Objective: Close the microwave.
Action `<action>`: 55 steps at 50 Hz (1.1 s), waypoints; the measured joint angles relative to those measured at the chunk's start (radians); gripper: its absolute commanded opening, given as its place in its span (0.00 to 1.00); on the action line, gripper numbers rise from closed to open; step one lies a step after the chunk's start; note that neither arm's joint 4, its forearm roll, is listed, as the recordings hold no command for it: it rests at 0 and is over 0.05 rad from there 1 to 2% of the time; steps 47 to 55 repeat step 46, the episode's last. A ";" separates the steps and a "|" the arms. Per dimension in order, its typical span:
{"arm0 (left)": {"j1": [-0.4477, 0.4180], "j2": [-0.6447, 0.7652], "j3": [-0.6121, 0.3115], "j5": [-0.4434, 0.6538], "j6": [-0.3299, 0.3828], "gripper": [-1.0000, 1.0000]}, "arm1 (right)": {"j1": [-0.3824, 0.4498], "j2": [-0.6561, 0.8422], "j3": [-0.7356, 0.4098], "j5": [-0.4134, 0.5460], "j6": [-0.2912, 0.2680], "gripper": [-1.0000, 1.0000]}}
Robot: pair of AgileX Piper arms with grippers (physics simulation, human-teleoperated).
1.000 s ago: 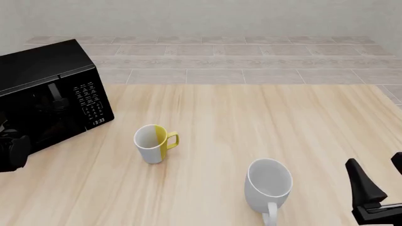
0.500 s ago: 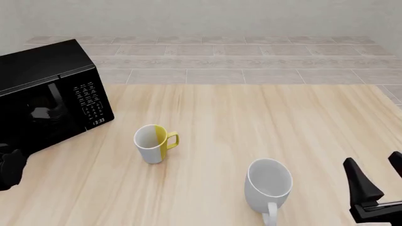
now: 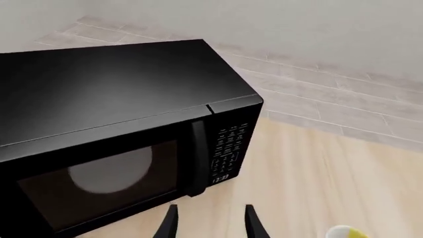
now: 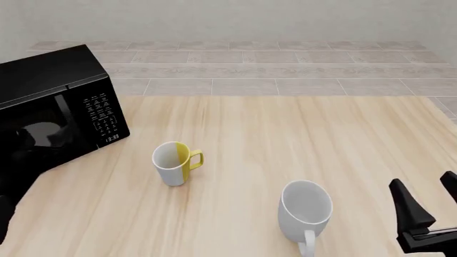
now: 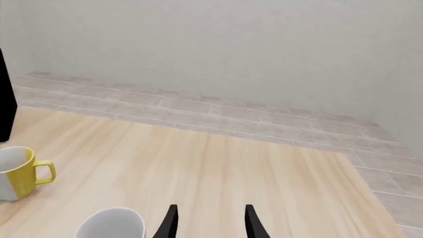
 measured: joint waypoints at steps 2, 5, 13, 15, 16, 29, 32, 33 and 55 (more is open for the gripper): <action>-0.011 -0.040 0.012 0.021 0.000 1.00 | 0.001 -0.002 -0.001 0.003 0.000 1.00; -0.027 -0.103 0.027 0.059 -0.002 1.00 | 0.002 -0.004 -0.003 0.006 -0.001 1.00; -0.071 -0.286 0.059 0.182 -0.001 1.00 | 0.003 -0.009 -0.007 0.013 -0.001 1.00; -0.080 -0.329 0.065 0.213 -0.001 1.00 | 0.003 -0.012 -0.007 0.016 -0.001 1.00; -0.085 -0.350 0.067 0.228 0.000 1.00 | 0.003 -0.013 -0.008 0.017 -0.001 1.00; -0.147 -0.619 0.071 0.455 0.006 1.00 | 0.004 -0.030 -0.009 0.032 0.003 1.00; -0.171 -0.690 0.063 0.525 0.009 1.00 | 0.004 -0.036 -0.009 0.037 0.004 1.00; -0.179 -0.713 0.060 0.548 0.010 1.00 | 0.004 -0.038 -0.009 0.039 0.004 1.00; -0.271 -0.965 0.004 0.812 0.024 1.00 | 0.002 -0.073 -0.011 0.069 0.013 1.00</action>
